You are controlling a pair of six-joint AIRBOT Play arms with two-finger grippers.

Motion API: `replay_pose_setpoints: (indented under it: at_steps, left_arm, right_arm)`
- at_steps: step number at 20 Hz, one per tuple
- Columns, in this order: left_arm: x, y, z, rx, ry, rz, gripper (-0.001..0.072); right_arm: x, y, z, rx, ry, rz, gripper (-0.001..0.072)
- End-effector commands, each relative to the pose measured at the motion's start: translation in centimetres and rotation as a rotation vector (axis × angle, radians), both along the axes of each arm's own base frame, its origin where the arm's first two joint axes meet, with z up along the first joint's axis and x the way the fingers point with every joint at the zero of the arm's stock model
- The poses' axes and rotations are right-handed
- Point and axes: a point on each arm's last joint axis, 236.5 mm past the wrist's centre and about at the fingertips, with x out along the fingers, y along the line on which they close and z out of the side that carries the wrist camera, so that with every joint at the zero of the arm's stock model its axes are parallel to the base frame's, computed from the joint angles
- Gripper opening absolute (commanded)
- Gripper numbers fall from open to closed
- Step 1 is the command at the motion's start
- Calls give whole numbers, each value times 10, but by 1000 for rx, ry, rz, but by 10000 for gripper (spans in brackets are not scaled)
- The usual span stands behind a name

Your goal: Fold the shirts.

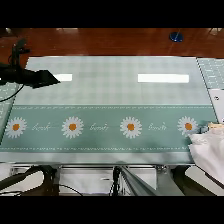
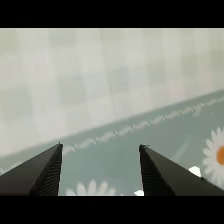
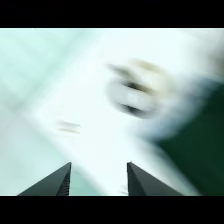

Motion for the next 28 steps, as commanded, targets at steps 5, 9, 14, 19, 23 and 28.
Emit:
replay_pose_setpoints:
  at_steps: [5, 9, 14, 19, 23, 28]
  left_arm:
    - [8, -51, -9, 348, -78, -124, 553]
    - [-15, -61, -44, 348, 95, -152, 685]
    - [-36, -57, -75, 368, 250, -195, 680]
    - [-37, -57, -79, 370, 261, -197, 680]
    - [-37, -57, -79, 370, 261, -197, 680]
    - [-37, -57, -79, 369, 261, -197, 680]
  right_arm:
    - [48, 294, -112, 23, 610, 834, 441]
    - [39, 324, -120, -30, 676, 877, 489]
    - [39, 320, -121, -30, 678, 850, 489]
    - [39, 320, -121, -30, 678, 851, 489]
    - [39, 320, -121, -30, 678, 851, 489]
    - [39, 320, -120, -30, 678, 851, 489]
